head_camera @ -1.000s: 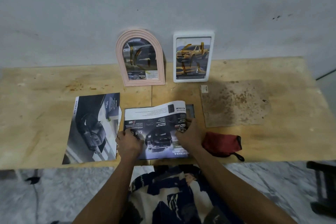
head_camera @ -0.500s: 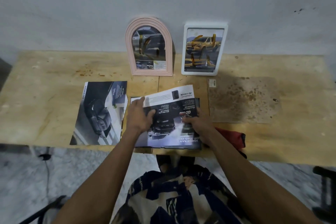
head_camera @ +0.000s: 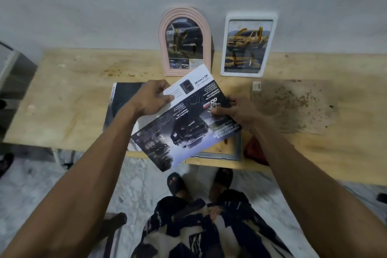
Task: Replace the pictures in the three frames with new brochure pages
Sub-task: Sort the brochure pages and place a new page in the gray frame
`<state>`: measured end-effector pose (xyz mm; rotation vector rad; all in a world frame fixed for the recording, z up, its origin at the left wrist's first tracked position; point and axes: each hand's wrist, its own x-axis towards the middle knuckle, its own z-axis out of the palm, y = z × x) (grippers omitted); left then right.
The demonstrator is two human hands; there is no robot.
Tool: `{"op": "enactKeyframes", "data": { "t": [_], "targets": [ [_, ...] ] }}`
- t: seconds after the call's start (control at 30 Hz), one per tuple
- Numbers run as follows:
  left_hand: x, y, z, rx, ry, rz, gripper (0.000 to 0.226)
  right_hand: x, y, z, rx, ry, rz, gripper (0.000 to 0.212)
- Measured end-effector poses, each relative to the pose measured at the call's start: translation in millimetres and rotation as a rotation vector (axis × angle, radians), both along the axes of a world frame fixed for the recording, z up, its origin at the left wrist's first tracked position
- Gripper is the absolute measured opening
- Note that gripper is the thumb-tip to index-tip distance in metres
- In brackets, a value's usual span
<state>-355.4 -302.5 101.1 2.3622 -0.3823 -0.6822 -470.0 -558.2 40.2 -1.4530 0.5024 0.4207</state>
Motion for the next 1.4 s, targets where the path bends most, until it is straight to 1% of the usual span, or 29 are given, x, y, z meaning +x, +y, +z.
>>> {"op": "enactKeyframes", "data": {
  "t": [0.03, 0.1, 0.17, 0.23, 0.33, 0.43, 0.5, 0.6, 0.67, 0.77, 0.8, 0.87, 1.0, 1.13, 1.23, 1.4],
  "targets": [
    [-3, 10, 0, -0.043, 0.001, 0.029, 0.005, 0, 2, 0, -0.010, 0.007, -0.025, 0.046],
    [-9, 33, -1, -0.127, -0.032, 0.119, 0.008, -1, 8, 3, 0.045, 0.009, -0.124, 0.052],
    [-18, 55, -1, -0.237, -0.074, 0.247, 0.007, -3, 23, 6, 0.104, -0.013, -0.225, 0.055],
    [-28, 76, 1, -0.344, -0.101, 0.389, 0.007, -6, 48, 6, 0.109, -0.035, -0.255, 0.055],
    [-44, 112, -1, -0.399, -0.132, 0.561, 0.006, -12, 100, 3, 0.126, -0.026, -0.199, 0.045],
    [-59, 156, -7, -0.464, -0.082, 0.696, 0.005, -15, 165, -1, 0.090, -0.029, -0.140, 0.025],
    [-72, 195, -12, -0.518, -0.053, 0.779, 0.005, -19, 214, -3, 0.010, -0.043, -0.120, 0.022],
    [-90, 267, -25, -0.457, -0.011, 0.887, 0.010, -28, 289, -7, -0.075, -0.035, -0.073, 0.022],
    [-100, 315, -35, -0.410, 0.069, 0.898, 0.021, -28, 330, -10, -0.127, -0.024, -0.036, 0.025],
    [-113, 375, -43, -0.317, 0.198, 0.865, 0.044, -29, 383, -14, -0.159, 0.023, -0.020, 0.033],
    [-117, 391, -45, -0.298, 0.212, 0.864, 0.050, -31, 399, -13, -0.145, 0.049, -0.029, 0.035],
    [-118, 415, -48, -0.278, 0.179, 0.891, 0.056, -31, 425, -10, -0.158, 0.067, -0.056, 0.037],
    [-98, 437, -49, -0.250, 0.076, 0.932, 0.056, -9, 454, -6, -0.200, 0.086, -0.112, 0.036],
    [-68, 447, -53, -0.242, 0.038, 0.922, 0.054, 22, 467, -11, -0.208, 0.088, -0.150, 0.037],
    [-34, 455, -55, -0.216, 0.044, 0.906, 0.055, 55, 476, -19, -0.218, 0.073, -0.141, 0.032],
    [21, 461, -59, -0.142, 0.110, 0.868, 0.064, 110, 489, -36, -0.265, 0.097, -0.140, 0.028]
  ]
}}
